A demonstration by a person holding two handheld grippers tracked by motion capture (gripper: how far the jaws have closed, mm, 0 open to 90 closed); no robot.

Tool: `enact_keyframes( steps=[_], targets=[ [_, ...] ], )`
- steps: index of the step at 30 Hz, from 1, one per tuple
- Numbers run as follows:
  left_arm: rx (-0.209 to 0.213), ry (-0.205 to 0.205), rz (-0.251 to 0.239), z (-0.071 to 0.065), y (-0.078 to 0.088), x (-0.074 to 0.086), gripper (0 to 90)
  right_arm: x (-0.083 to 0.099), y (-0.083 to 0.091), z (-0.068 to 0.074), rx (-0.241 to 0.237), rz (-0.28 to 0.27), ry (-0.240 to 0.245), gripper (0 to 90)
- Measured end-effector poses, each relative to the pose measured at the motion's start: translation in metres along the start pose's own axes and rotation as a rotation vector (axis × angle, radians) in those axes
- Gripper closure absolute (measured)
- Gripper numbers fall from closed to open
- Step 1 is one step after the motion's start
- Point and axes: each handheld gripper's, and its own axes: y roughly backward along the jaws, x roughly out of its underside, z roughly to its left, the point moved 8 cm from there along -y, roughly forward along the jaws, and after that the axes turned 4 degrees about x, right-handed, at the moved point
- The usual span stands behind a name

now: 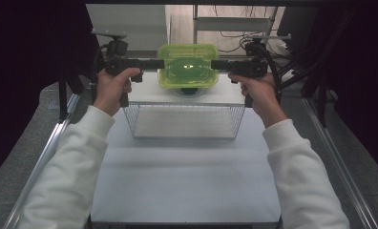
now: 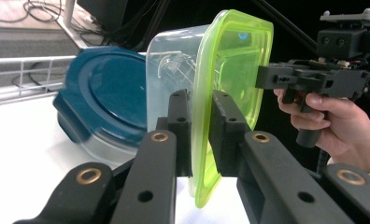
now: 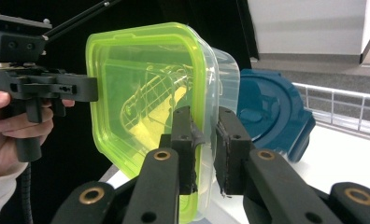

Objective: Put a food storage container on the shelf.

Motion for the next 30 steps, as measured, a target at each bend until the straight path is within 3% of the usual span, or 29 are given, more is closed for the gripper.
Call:
enact_keyframes(
  steps=[7,11,16,18,20,22,24,26,28,30],
  targets=[
    [0.006,0.132,0.024,0.027,-0.016,-0.008,80.1,-0.009,-0.025,-0.027,0.013,0.082,-0.113,77.9],
    [0.015,0.188,-0.001,0.04,-0.021,-0.015,79.6,-0.012,-0.034,-0.037,-0.007,0.074,-0.174,76.2],
    [0.023,0.284,-0.011,0.061,-0.032,-0.018,74.5,-0.012,-0.049,-0.048,-0.014,0.084,-0.284,71.1],
    [0.033,0.301,-0.023,0.065,-0.034,-0.018,72.8,-0.011,-0.053,-0.052,-0.026,0.078,-0.327,69.2],
    [0.018,0.293,-0.018,0.067,-0.037,-0.016,68.8,-0.011,-0.055,-0.053,-0.032,0.061,-0.343,67.2],
    [0.013,0.279,-0.028,0.066,-0.037,-0.017,57.2,-0.01,-0.056,-0.051,-0.032,0.049,-0.325,58.8],
    [-0.022,0.261,-0.06,0.066,-0.035,-0.02,42.9,-0.01,-0.055,-0.051,-0.01,0.013,-0.308,45.8],
    [-0.079,0.2,-0.075,0.063,-0.027,-0.02,31.3,-0.012,-0.048,-0.051,0.03,-0.042,-0.293,34.0],
    [-0.126,0.117,-0.096,0.054,-0.014,-0.019,26.7,-0.012,-0.033,-0.049,0.055,-0.102,-0.24,30.4],
    [-0.11,0.064,-0.112,0.041,0.0,-0.011,24.7,-0.004,-0.016,-0.042,0.053,-0.132,-0.178,29.6]
  ],
)
